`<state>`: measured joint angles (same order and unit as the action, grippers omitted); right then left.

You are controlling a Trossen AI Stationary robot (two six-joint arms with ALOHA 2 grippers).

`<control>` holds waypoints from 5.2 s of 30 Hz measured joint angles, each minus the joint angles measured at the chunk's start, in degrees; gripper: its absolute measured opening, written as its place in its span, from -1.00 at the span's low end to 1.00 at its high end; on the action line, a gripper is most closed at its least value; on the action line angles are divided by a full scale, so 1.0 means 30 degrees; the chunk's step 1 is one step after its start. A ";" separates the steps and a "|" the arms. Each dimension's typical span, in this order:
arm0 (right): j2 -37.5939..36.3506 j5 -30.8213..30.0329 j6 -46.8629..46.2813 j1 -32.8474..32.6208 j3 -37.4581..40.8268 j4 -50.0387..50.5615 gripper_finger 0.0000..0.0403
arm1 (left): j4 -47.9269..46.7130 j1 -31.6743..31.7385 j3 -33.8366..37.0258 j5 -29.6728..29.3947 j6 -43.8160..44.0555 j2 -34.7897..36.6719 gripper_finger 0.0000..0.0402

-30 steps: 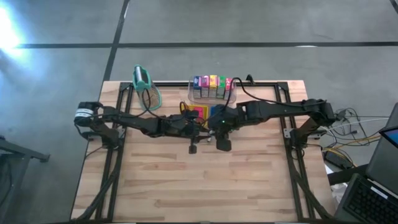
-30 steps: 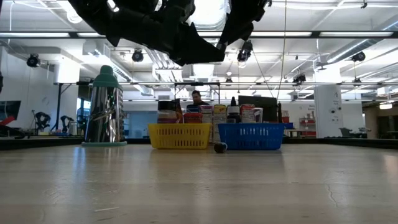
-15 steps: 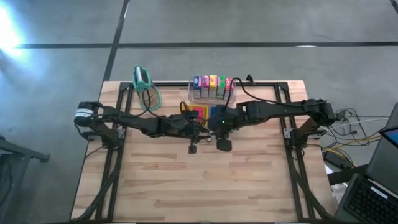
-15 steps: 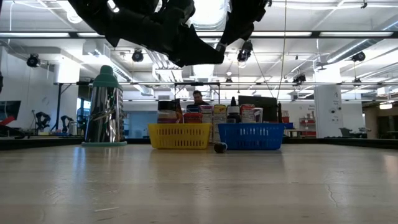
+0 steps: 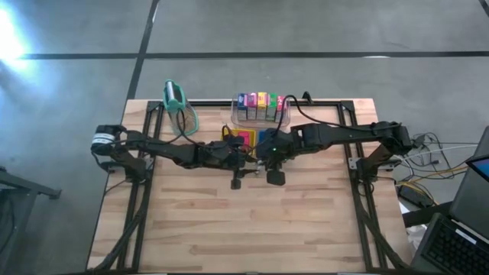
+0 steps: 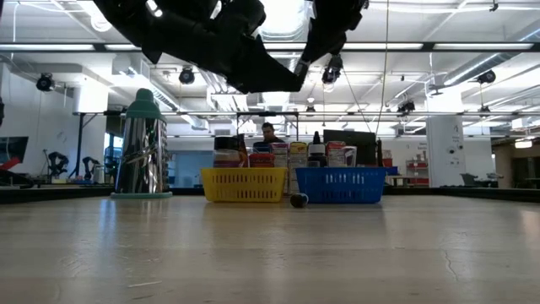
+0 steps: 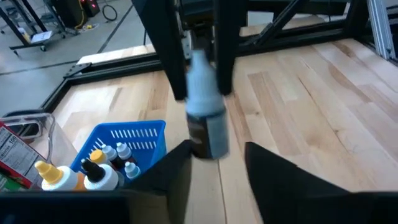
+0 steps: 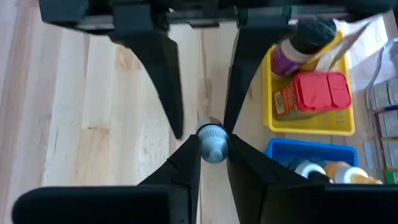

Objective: Pick & Place Kitchen Items
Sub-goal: Put the small black food coloring bottle into the blue bin

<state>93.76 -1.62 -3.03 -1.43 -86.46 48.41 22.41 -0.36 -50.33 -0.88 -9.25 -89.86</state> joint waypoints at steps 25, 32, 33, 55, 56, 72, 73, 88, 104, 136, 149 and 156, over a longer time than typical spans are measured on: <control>-0.3947 -0.2589 -0.5225 0.0029 0.3417 0.2491 -0.70 | 0.2975 0.0764 0.3795 -0.1239 0.2021 0.1020 0.21; -0.6319 -0.3530 -0.7347 0.0029 0.5631 0.0784 -0.68 | 0.5029 0.0787 0.4430 -0.1253 0.1635 0.1049 0.21; -0.6559 -0.3562 -0.7619 0.0029 0.5890 0.0701 -0.68 | 0.5013 0.0787 0.4430 -0.1253 0.1580 0.1049 0.21; -0.6879 -0.5613 -1.1009 0.0128 0.9539 -0.3104 -0.71 | 0.5380 0.1479 0.4969 -0.1398 0.0410 0.1453 0.20; -0.6879 -0.5629 -1.1009 0.0143 0.9559 -0.3273 -0.71 | 0.5378 0.1483 0.4969 -0.1392 0.0317 0.1460 0.20; -0.5162 -0.6015 -1.2892 0.1110 1.0627 -0.3875 -0.69 | 0.5374 0.1807 0.4998 -0.1428 0.0271 0.1472 0.20; -0.4754 -0.5977 -1.2876 0.1181 1.0445 -0.3782 -0.69 | 0.5348 0.1841 0.4998 -0.1481 0.0275 0.1472 0.20; -0.2427 -0.5089 -1.5303 0.2302 0.9326 -0.3069 -0.67 | 0.3986 0.2207 0.5013 -0.3082 0.0464 0.1559 0.20; -0.0983 -0.4994 -1.5708 0.2680 0.9326 -0.2712 -0.70 | 0.3792 0.2339 0.5013 -0.3097 0.0588 0.1566 0.20; 0.1817 -0.4320 -1.4657 0.4082 0.8044 -0.3237 -0.67 | 0.3811 0.2361 0.5005 -0.3097 0.0653 0.1574 0.20; 0.2541 -0.4018 -1.4519 0.4355 0.7766 -0.2654 -0.70 | 0.3744 0.2368 0.5005 -0.3097 0.0653 0.1574 0.20; 0.2563 -0.3962 -1.4594 0.4516 0.7839 -0.2625 -0.55 | 0.3753 0.2368 0.5005 -0.3097 0.0737 0.1574 0.20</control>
<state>101.45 -13.51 -46.81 12.12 -62.94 40.53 33.67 6.74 -35.31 -10.17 -7.04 -85.14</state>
